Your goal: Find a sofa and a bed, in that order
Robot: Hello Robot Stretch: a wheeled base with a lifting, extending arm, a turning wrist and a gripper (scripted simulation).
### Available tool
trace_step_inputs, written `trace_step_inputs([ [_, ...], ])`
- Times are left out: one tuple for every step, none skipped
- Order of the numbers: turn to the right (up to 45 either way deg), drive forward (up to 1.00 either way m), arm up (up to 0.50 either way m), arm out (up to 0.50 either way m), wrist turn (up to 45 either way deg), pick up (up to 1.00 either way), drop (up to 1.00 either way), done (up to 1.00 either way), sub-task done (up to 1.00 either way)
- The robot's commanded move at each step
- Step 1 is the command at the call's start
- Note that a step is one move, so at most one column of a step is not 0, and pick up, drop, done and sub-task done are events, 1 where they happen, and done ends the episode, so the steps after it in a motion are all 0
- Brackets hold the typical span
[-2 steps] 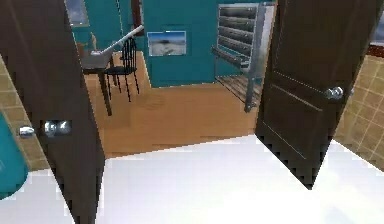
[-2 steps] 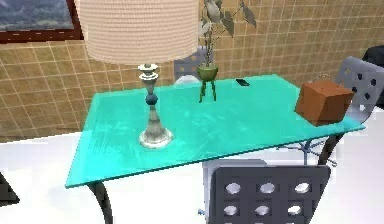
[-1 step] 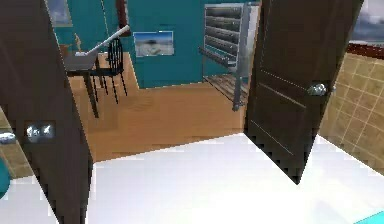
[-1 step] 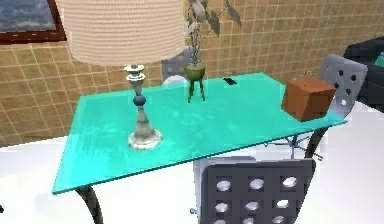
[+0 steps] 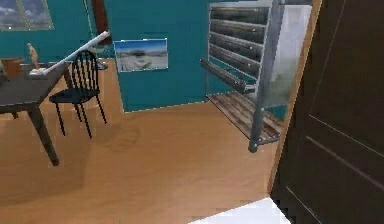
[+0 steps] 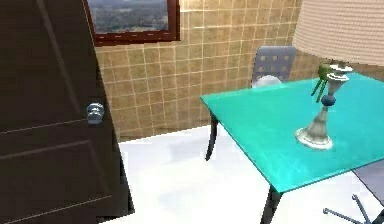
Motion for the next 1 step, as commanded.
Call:
trace_step_inputs([
  [3.0, 0.0, 0.0, 0.0, 0.0, 0.0, 0.0, 0.0, 0.0],
])
